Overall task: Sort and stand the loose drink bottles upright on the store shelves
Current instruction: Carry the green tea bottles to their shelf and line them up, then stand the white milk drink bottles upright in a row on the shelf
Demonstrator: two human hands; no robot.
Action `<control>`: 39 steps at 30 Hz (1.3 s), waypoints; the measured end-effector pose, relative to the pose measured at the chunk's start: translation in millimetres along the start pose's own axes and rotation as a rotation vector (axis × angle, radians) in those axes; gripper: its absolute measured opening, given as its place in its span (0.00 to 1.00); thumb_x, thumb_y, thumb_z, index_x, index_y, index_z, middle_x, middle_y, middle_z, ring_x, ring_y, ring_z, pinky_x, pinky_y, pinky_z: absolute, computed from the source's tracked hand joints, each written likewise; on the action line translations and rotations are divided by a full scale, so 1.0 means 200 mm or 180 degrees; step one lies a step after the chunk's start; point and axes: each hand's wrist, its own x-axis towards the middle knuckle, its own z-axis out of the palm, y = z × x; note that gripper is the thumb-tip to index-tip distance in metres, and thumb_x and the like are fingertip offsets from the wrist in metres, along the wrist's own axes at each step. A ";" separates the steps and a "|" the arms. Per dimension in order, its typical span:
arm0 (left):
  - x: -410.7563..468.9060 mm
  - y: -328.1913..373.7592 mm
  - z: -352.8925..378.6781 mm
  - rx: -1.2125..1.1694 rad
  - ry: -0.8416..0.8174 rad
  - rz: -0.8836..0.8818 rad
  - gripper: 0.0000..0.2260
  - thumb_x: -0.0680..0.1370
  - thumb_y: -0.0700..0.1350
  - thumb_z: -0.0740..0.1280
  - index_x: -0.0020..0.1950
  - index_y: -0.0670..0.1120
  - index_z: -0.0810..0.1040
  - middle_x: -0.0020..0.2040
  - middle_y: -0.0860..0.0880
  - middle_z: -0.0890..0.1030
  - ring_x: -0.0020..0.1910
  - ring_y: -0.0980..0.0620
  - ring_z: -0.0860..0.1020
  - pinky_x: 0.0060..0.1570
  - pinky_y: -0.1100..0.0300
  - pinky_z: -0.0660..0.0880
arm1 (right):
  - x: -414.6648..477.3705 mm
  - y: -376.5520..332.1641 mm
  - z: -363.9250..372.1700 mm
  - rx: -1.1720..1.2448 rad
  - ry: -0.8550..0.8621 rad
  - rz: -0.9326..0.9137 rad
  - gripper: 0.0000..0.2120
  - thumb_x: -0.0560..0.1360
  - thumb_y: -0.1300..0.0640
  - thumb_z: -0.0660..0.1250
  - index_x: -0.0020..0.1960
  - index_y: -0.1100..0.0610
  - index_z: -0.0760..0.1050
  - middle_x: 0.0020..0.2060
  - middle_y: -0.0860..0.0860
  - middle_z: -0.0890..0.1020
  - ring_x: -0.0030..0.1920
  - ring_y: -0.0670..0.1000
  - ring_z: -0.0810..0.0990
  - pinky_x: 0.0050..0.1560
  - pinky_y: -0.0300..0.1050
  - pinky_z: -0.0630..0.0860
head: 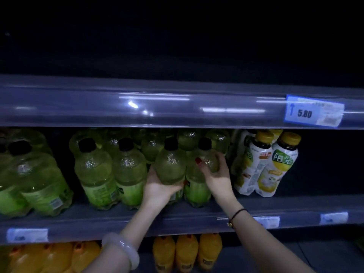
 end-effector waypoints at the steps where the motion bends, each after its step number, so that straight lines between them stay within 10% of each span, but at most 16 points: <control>1: 0.01 0.00 0.00 0.0055 -0.0028 0.0011 0.33 0.62 0.38 0.79 0.62 0.47 0.68 0.50 0.53 0.77 0.52 0.54 0.76 0.50 0.67 0.71 | 0.02 0.00 -0.01 -0.0056 -0.0092 0.0026 0.19 0.72 0.60 0.71 0.60 0.49 0.70 0.55 0.51 0.80 0.58 0.52 0.80 0.56 0.47 0.79; 6: -0.02 0.02 0.02 0.0612 -0.0008 -0.0087 0.36 0.63 0.46 0.79 0.66 0.43 0.65 0.55 0.48 0.78 0.53 0.52 0.77 0.51 0.65 0.71 | 0.00 -0.02 -0.05 -0.1064 0.0057 0.0083 0.23 0.64 0.39 0.72 0.57 0.34 0.70 0.62 0.44 0.75 0.67 0.52 0.72 0.69 0.57 0.67; 9: -0.11 0.14 0.03 0.0886 0.0368 0.0401 0.39 0.64 0.45 0.77 0.70 0.42 0.61 0.62 0.42 0.74 0.62 0.45 0.74 0.62 0.58 0.72 | -0.03 -0.12 -0.06 -0.1621 0.0317 -0.0090 0.35 0.64 0.39 0.72 0.67 0.51 0.69 0.67 0.53 0.70 0.68 0.56 0.68 0.69 0.58 0.65; 13: -0.31 0.44 0.03 0.0874 0.0766 0.1537 0.21 0.72 0.44 0.69 0.64 0.47 0.71 0.63 0.49 0.72 0.63 0.49 0.72 0.63 0.67 0.66 | -0.20 -0.39 -0.05 -0.2475 0.0288 -0.0857 0.21 0.71 0.44 0.58 0.54 0.58 0.75 0.50 0.56 0.79 0.54 0.57 0.76 0.56 0.57 0.73; 16: -0.41 0.77 -0.06 0.0425 0.0839 0.2388 0.10 0.71 0.47 0.65 0.52 0.52 0.75 0.52 0.54 0.74 0.52 0.56 0.76 0.52 0.59 0.74 | -0.36 -0.72 -0.02 -0.2117 0.0002 -0.1412 0.09 0.74 0.54 0.61 0.53 0.49 0.75 0.47 0.50 0.82 0.48 0.49 0.82 0.53 0.45 0.78; 21: -0.49 1.75 -0.28 -0.0123 0.0641 0.3280 0.05 0.71 0.45 0.65 0.46 0.51 0.76 0.44 0.57 0.76 0.41 0.59 0.76 0.44 0.68 0.73 | -0.46 -1.73 0.01 -0.1685 0.0085 -0.2528 0.20 0.69 0.57 0.61 0.52 0.33 0.68 0.46 0.24 0.73 0.44 0.24 0.71 0.46 0.20 0.69; 30: -0.13 3.10 -0.44 -0.0358 0.0173 0.2396 0.13 0.72 0.41 0.70 0.56 0.45 0.77 0.49 0.45 0.81 0.48 0.48 0.80 0.53 0.57 0.76 | 0.10 -3.03 0.04 -0.1023 -0.0210 -0.1969 0.10 0.75 0.64 0.62 0.50 0.51 0.75 0.45 0.49 0.82 0.46 0.45 0.81 0.48 0.34 0.75; 39: 0.46 3.06 -0.41 0.0685 0.0289 0.0607 0.33 0.68 0.44 0.74 0.69 0.41 0.63 0.64 0.39 0.74 0.61 0.41 0.76 0.56 0.54 0.74 | 0.74 -2.98 0.19 -0.1300 -0.0622 -0.0605 0.27 0.77 0.57 0.63 0.73 0.59 0.59 0.68 0.55 0.71 0.68 0.56 0.70 0.60 0.39 0.67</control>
